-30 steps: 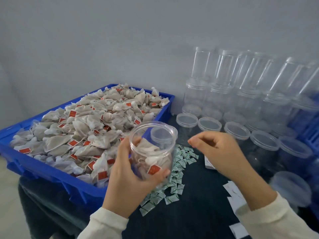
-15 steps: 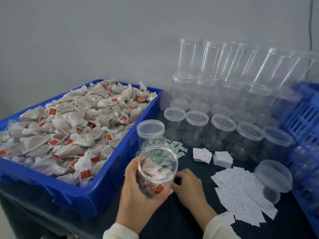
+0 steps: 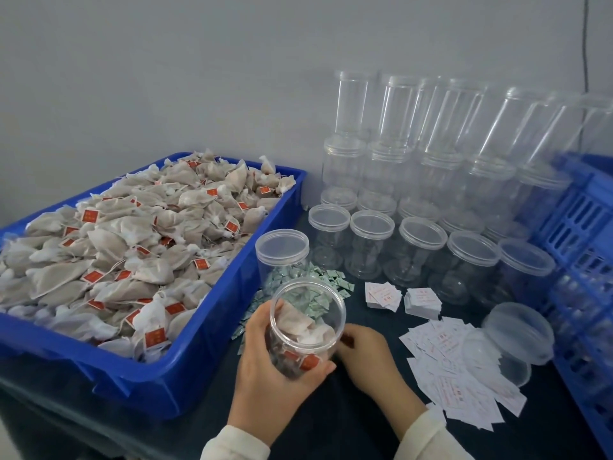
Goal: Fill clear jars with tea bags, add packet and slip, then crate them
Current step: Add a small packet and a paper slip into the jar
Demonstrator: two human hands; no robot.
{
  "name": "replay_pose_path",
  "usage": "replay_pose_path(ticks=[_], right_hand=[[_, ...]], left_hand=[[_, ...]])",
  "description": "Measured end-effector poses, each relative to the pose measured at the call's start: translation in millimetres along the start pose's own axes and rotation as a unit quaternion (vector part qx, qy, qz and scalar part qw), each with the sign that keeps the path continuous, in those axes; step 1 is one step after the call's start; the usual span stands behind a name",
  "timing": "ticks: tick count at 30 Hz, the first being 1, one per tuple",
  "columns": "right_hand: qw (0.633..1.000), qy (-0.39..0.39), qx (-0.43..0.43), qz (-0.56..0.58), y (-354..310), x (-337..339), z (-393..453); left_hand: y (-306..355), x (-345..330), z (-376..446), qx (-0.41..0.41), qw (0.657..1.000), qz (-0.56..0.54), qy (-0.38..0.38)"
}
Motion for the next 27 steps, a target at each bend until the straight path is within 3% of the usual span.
replay_pose_path(ticks=[3,6,9,13,18,27], right_hand=[[0.985,0.105,-0.019,0.133,2,49,-5],[0.941,0.181,-0.008,0.286,-9,97,-20],[0.921,0.177,0.011,0.347,-28,118,-40],[0.948,0.126,0.013,0.291,-40,107,-54],[0.969,0.142,-0.005,0.200,-30,101,-57],[0.982,0.177,0.063,-0.005,-27,99,-63]], left_hand=[[-6,-1,1,0.007,1.000,0.008,0.001],[-8,-10,3,0.023,1.000,0.017,-0.005],[-3,-25,8,-0.001,0.999,0.036,-0.017],[1,-42,10,-0.018,0.999,0.020,-0.020],[0,-53,8,-0.025,0.999,0.031,-0.030],[-9,-65,-1,-0.012,0.998,0.034,-0.055]])
Point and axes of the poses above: each hand's wrist, its own z-axis towards the middle knuckle, its own x-axis out of the back of the hand, y = z × x, the point moved 8 cm from there along z, towards the middle knuckle, and after that the axes turned 8 degrees about -z, right-handed, at the moved point
